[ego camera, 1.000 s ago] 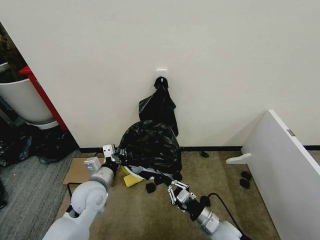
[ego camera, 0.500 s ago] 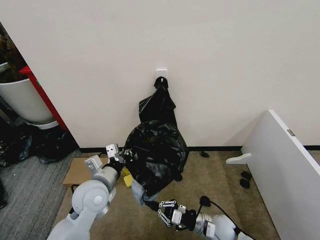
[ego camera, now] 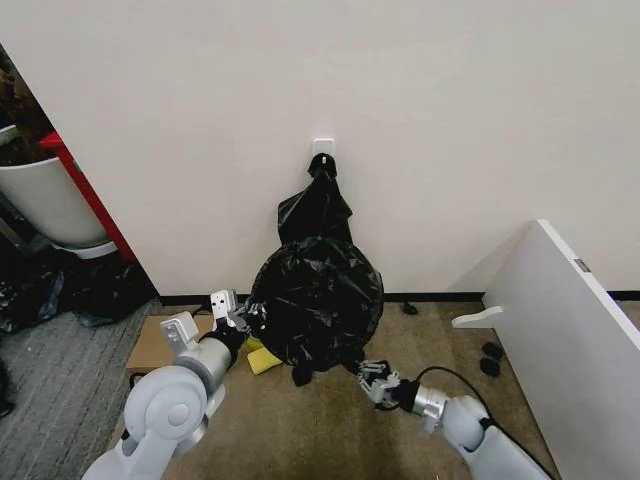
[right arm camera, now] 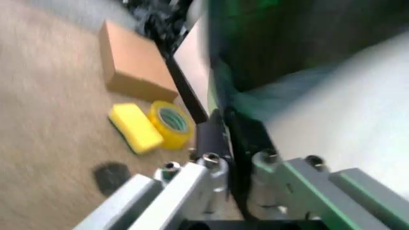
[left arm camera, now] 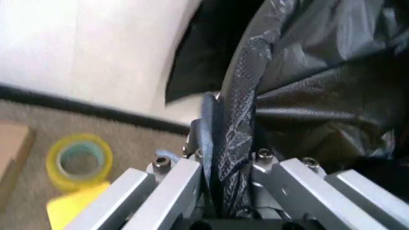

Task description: Place the garbage bag over the trash bin.

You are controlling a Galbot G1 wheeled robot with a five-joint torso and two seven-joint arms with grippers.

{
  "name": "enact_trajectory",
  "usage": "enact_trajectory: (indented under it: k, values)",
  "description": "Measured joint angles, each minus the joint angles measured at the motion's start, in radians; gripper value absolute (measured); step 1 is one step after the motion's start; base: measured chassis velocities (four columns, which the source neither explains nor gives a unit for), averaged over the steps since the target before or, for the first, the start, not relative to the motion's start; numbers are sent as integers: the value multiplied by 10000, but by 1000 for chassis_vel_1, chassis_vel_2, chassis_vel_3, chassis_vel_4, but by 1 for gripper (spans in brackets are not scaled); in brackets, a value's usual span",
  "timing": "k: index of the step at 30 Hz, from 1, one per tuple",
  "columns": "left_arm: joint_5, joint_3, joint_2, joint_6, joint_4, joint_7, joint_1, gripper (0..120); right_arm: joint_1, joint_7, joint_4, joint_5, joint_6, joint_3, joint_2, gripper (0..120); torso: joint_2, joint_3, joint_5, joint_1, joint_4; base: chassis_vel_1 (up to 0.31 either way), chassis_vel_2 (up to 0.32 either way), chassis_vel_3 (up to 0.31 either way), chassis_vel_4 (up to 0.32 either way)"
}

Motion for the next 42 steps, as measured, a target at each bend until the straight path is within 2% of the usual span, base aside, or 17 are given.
enact_trajectory:
  k: [1, 3, 4, 6, 8, 11, 16, 17, 20, 23, 24, 28, 30, 31, 34, 37, 42]
  values:
    - [228, 105, 5, -158, 149, 53, -37, 0, -225, -1273, 381, 1754, 1, -181, -202, 10, 0, 0, -1, 0, -2, 0, 0, 0, 0]
    - [567, 247, 4, -375, 391, 158, -76, 0, -372, -3693, 668, 4031, 1, -118, -351, 19, 0, 0, 4, 0, -1, 0, 0, 0, 0]
    - [567, 247, 4, -375, 391, 158, -76, 0, -372, -3693, 668, 4031, 1, -118, -351, 19, 0, 0, 4, 0, -1, 0, 0, 0, 0]
    - [856, 354, 14, -586, 689, 218, -112, 0, -389, -6221, 817, 5897, -12, 247, -536, 28, 0, 0, -4, 0, 2, 0, 0, 0, 0]
    - [1068, 435, 47, -757, 928, 267, -131, 0, -475, -7435, 1072, 6784, -165, 448, -782, 34, 0, 0, 1, 0, 1, 0, 0, 0, 0]
    - [1320, 567, 81, -959, 1140, 312, -118, 0, -629, -7801, 1477, 7514, -430, 546, -1080, 45, 0, 0, 0, 0, 1, 0, 0, 0, 0]
    - [2005, 1076, -17, -1369, 1467, 451, 18, 0, -1047, -7451, 3260, 9318, -1287, 631, -1722, 67, 0, 0, -3, 0, 1, 0, 0, 0, 0]
    - [2005, 1076, -17, -1369, 1467, 451, 18, 0, -1047, -7451, 3260, 9318, -1287, 631, -1722, 67, 0, 0, -3, 0, 1, 0, 0, 0, 0]
    - [2283, 1237, -159, -1648, 1502, 454, 109, 0, -1241, -6194, 4565, 9739, -1890, 448, -1972, 71, 0, 0, -2, 0, 0, 0, 0, 0, 0]
    - [2656, 1293, -251, -2149, 1594, 464, 210, 0, -1380, -4224, 5571, 9434, -2318, 139, -2081, 58, 0, -1, -2, 0, 1, 0, 0, 0, 0]
    - [2656, 1293, -251, -2149, 1594, 464, 210, 0, -1380, -4224, 5571, 9434, -2318, 139, -2081, 58, 0, -1, -2, 0, 1, 0, 0, 0, 0]
    - [3247, 1353, -298, -2904, 1689, 494, 387, 0, -1597, -448, 6600, 7871, -3312, -383, -2227, 45, 1, -1, -2, 0, 0, 0, 0, 0, 0]
    - [3750, 1415, -332, -3338, 1695, 539, 536, 0, -1598, 2194, 7190, 6971, -4654, -1013, -2294, 34, 1, -1, -2, 0, 0, 0, 0, 0, 0]
    - [3750, 1415, -332, -3338, 1695, 539, 536, 0, -1598, 2194, 7190, 6971, -4654, -1013, -2294, 34, 1, -1, -2, 0, 0, 0, 0, 0, 0]
    - [4440, 1503, -388, -3887, 1693, 685, 702, 0, -1374, 5463, 7890, 6825, -6337, -2020, -2184, 20, 0, -1, -2, 0, 3, 0, 0, 0, 0]
    - [4882, 1603, -430, -4255, 1678, 810, 723, 0, -1230, 7358, 8394, 7087, -7502, -2617, -1841, 10, 0, -1, -2, 0, -1, 0, 0, 0, 0]
    - [5229, 1686, -440, -4453, 1662, 874, 733, 0, -810, 8399, 8672, 7863, -8540, -3125, -1342, 0, 1, 0, -2, 0, 2, 0, 0, 0, 0]
